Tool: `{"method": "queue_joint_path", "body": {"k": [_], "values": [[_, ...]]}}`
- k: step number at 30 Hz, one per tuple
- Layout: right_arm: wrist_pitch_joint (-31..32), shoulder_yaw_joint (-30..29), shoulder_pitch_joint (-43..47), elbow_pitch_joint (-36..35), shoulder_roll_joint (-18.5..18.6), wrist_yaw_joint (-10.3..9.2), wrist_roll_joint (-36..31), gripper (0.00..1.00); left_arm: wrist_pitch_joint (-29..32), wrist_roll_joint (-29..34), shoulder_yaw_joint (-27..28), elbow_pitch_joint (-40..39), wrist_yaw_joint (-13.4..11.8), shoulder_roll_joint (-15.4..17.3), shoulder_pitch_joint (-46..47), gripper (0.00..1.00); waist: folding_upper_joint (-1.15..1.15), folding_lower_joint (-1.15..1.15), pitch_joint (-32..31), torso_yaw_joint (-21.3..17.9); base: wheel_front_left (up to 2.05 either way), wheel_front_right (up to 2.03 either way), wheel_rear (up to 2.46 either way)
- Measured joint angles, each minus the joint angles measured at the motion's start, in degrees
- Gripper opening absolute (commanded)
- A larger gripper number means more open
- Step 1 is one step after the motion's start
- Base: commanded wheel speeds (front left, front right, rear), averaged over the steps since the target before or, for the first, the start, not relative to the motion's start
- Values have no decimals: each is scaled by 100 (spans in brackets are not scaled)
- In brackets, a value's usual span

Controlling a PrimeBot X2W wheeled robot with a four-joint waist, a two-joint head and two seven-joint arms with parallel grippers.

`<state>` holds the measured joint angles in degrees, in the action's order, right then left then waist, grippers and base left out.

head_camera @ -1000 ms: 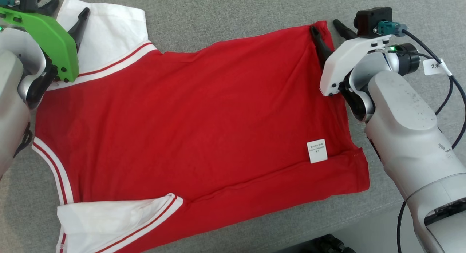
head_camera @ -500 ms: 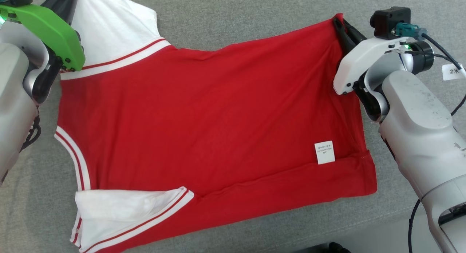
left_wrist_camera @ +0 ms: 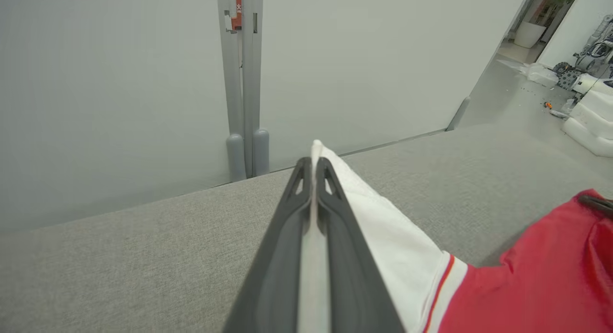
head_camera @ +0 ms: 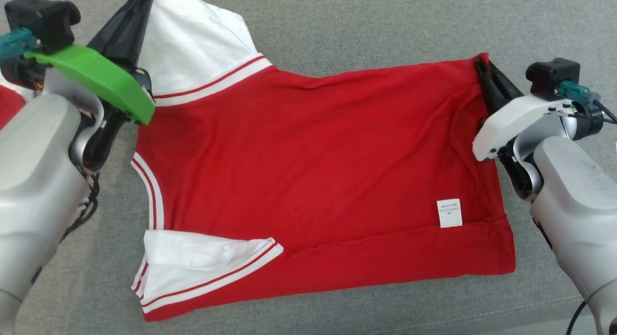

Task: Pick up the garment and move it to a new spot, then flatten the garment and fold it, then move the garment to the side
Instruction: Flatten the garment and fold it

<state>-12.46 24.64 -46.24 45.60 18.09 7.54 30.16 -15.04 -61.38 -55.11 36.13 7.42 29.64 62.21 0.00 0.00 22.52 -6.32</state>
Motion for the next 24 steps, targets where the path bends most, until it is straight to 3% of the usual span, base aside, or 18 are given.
{"method": "queue_joint_path", "body": {"k": [7,13,24], "values": [[-196,-148,641,-437,260,0,86,0,-2,756,1095,-1304,-275,-51,-1525,0,0,-1,-318,235,0,0,0],[-242,-393,1233,-880,350,0,86,0,-9,1245,1712,-2103,-515,-235,-2809,0,0,0,-566,385,0,0,0],[-254,-1109,2560,-1908,350,0,0,0,-9,1612,2435,-2805,-680,-536,-4710,0,0,-1,-964,451,0,0,0]]}}
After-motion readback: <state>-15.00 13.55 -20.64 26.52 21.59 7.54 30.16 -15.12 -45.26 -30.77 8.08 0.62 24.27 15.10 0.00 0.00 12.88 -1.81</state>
